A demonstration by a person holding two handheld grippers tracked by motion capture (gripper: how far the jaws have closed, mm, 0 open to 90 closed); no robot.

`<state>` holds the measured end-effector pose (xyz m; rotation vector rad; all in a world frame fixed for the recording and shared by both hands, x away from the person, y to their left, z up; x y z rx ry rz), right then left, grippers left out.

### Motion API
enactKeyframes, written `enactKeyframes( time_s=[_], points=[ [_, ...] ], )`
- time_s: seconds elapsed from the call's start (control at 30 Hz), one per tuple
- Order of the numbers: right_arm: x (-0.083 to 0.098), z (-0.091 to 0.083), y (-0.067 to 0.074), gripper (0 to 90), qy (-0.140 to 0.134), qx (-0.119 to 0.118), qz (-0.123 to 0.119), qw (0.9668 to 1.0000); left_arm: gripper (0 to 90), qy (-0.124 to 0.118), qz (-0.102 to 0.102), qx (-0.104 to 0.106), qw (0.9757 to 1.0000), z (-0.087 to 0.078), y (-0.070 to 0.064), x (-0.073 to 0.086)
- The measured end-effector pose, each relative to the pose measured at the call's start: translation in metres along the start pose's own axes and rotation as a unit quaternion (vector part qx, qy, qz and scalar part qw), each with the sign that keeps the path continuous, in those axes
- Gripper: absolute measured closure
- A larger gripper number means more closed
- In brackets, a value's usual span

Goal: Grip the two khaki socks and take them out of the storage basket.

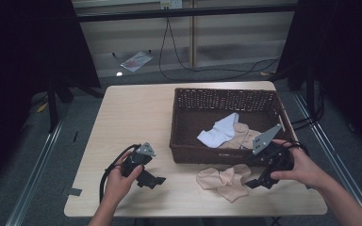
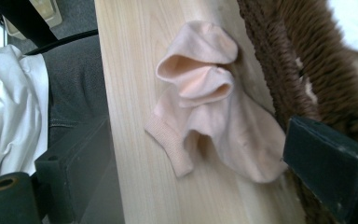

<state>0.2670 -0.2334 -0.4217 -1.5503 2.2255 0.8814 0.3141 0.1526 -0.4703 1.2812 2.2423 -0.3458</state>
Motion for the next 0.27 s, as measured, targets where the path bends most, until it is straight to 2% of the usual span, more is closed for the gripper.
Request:
enactKeyframes(
  time_s=[0.1,0.13,0.17,0.27],
  points=[
    [0.007,0.006,-0.001,7.4,-0.011,-0.006,0.004,0.9999,2.6,0.000,-0.001,-0.001,1.0000,0.000,0.000,0.000],
    [0.009,0.007,-0.001,7.4,-0.017,-0.005,0.007,0.9998,2.6,-0.008,-0.019,-0.003,0.9998,0.001,-0.002,0.000],
    [0.011,0.009,-0.002,7.6,-0.024,-0.005,0.008,0.9997,2.6,-0.008,-0.022,-0.003,0.9997,0.001,-0.002,0.000],
    [0.013,0.013,-0.001,6.9,-0.030,0.006,0.001,0.9995,2.6,-0.007,-0.020,-0.001,0.9998,0.002,-0.002,-0.001]
  ],
)
Point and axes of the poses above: each handheld gripper's, and its own axes: z roughly forward along the jaws, x roughly out of its underside, y roughly to its left, the point moved 2 cm from there along z, roughly forward along the jaws, and after that the axes turned 10 degrees about -x, right-handed, at the moved point
